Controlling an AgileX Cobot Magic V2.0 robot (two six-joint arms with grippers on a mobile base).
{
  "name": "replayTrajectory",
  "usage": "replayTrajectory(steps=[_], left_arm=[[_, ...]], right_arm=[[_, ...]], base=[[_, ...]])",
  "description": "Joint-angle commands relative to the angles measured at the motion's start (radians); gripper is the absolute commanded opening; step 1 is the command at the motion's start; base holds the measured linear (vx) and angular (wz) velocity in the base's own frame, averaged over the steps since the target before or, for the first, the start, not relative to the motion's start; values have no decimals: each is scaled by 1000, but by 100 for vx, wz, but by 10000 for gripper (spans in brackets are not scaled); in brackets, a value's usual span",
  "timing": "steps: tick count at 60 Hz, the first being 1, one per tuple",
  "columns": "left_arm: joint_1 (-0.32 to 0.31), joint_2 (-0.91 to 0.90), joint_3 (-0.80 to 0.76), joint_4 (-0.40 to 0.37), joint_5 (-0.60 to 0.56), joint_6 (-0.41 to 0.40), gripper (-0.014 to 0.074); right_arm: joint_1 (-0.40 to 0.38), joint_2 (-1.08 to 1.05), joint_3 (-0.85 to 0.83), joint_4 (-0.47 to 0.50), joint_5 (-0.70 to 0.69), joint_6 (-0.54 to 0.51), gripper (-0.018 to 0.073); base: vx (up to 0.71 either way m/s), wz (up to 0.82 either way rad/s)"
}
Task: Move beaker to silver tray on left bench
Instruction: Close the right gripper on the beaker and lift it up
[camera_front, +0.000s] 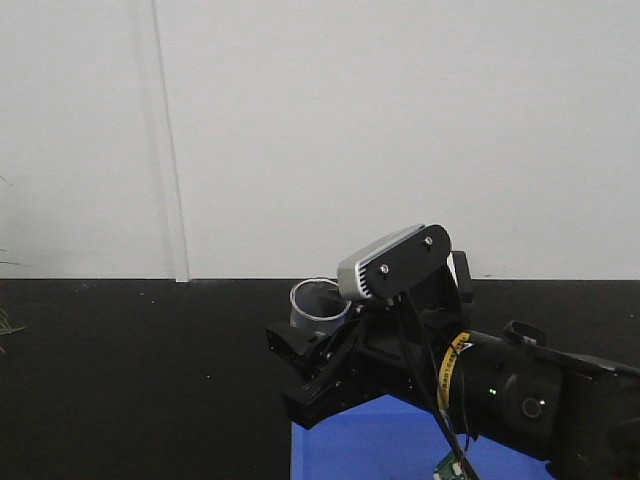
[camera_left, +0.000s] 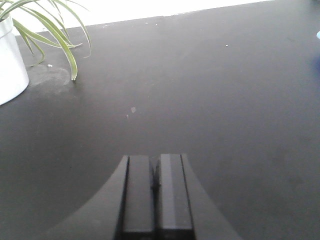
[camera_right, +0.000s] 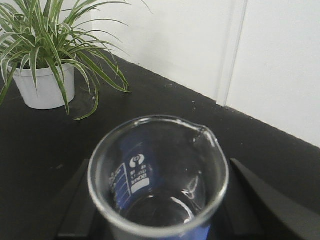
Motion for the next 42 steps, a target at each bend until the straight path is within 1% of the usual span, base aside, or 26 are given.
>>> replayTrajectory(steps=[1,42], left_arm=[[-5,-7,20,-3,-81,-2,1],[-5,-7,20,-3,-81,-2,1]], right_arm=[[4,-40,-40,12,1,0,-14],[4,-40,-40,12,0,0,-14]], base=[[0,0],[0,0]])
